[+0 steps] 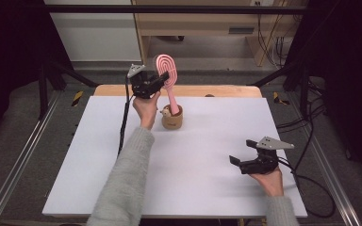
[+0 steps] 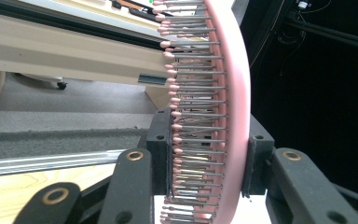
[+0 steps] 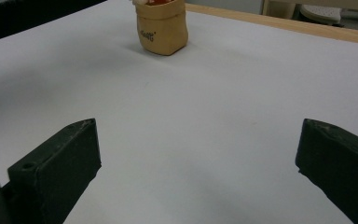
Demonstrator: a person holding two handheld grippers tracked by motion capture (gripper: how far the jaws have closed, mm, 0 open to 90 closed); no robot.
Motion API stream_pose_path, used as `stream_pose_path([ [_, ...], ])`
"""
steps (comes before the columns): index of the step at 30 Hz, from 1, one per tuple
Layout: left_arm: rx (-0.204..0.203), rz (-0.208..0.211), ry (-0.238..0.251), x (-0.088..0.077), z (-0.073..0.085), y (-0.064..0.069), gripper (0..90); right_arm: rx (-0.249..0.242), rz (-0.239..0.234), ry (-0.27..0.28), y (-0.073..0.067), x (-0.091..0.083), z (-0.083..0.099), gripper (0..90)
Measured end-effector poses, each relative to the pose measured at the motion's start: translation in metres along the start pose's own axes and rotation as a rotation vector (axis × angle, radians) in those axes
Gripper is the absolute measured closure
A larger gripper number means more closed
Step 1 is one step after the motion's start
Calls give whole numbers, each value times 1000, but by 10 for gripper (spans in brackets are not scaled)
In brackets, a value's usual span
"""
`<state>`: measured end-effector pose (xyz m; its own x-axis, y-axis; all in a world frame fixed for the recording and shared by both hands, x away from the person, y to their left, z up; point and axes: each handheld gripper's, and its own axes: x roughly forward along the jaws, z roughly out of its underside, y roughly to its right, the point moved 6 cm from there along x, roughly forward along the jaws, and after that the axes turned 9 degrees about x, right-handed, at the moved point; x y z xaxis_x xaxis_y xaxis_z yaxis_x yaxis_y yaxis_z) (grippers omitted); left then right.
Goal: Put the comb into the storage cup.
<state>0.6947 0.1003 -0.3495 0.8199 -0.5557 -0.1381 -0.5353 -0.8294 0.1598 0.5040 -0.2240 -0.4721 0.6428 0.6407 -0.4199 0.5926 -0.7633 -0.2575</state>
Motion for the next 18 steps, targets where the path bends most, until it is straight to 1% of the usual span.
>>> stream_pose_path([
  [6,-9,0,-3,0,6,-2,633,0,-1,0,0,0,0,4],
  [11,-3,3,-5,1,9,-1,634,0,-1,0,0,0,0,4],
  [17,-11,7,-1,-1,15,-1,633,0,-2,2,0,0,0,4],
  [18,-7,5,-4,-1,16,-1,633,0,-3,1,0,0,0,4],
])
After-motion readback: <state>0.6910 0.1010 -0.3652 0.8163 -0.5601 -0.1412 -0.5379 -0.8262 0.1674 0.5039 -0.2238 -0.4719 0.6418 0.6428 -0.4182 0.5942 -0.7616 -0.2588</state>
